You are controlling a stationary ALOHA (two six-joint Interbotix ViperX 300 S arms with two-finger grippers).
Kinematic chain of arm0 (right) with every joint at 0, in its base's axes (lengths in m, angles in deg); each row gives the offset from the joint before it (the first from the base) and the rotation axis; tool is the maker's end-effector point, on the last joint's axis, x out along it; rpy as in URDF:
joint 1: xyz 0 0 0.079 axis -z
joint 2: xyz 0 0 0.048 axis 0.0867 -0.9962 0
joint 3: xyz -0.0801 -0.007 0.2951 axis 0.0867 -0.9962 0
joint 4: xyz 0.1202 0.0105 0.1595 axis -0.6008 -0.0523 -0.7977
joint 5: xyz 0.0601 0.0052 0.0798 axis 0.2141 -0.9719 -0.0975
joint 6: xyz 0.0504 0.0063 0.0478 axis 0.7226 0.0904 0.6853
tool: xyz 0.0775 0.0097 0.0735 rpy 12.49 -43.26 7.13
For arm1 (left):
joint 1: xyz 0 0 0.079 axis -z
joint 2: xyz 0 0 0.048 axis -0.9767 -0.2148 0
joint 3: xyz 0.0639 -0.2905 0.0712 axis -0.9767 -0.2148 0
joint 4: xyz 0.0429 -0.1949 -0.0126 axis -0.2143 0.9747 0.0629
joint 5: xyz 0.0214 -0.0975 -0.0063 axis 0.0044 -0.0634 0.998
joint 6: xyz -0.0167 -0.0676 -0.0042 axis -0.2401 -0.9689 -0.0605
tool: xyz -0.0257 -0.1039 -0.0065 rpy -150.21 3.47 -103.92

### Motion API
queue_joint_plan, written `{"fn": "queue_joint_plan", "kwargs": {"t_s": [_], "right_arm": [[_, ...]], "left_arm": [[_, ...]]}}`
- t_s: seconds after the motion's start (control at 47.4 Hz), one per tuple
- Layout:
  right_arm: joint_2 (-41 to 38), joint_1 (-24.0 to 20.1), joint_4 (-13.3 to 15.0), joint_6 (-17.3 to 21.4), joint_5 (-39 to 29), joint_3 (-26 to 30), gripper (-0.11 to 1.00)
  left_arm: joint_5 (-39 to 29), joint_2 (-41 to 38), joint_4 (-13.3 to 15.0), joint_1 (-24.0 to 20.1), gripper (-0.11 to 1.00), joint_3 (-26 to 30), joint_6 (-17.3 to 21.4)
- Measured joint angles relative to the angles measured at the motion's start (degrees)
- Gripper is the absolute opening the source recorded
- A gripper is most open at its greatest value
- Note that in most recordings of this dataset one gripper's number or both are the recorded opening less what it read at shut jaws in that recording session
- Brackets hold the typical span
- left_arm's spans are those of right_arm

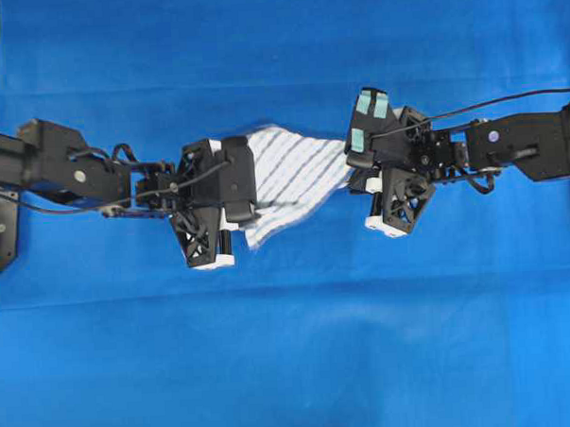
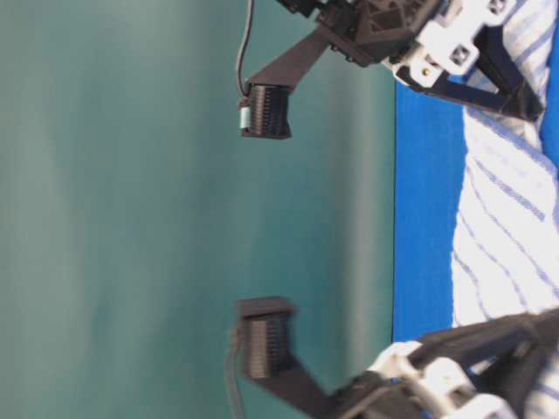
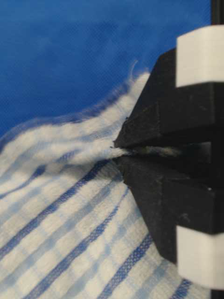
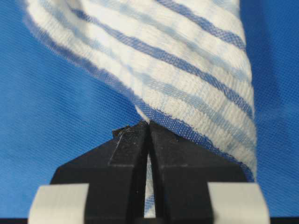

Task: Lift the towel with both arms.
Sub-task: 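Lift the towel with both grippers toward the back of the table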

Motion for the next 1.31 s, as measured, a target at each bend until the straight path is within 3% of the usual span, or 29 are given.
{"fn": "queue_joint_plan", "kwargs": {"t_s": [0.232,0.675,1.138,1.307], "right_arm": [[9.1,-0.6,0.0,0.0,-8.4,3.0,0.01],[22.6,-1.0,0.0,-1.6,-25.0,15.1,0.01],[23.9,-2.4,0.4,-8.3,-38.9,33.5,0.01],[24.0,-3.2,0.3,-8.8,-42.5,38.9,0.01]], "left_arm": [[-9.9,13.4,-0.1,-0.1,0.03,0.4,0.0],[-25.0,35.0,-0.1,-1.5,0.03,6.1,-0.2],[-35.4,40.5,-0.4,-2.5,0.03,17.2,0.4],[-40.3,40.6,-0.6,-2.5,0.03,22.8,0.5]]}}
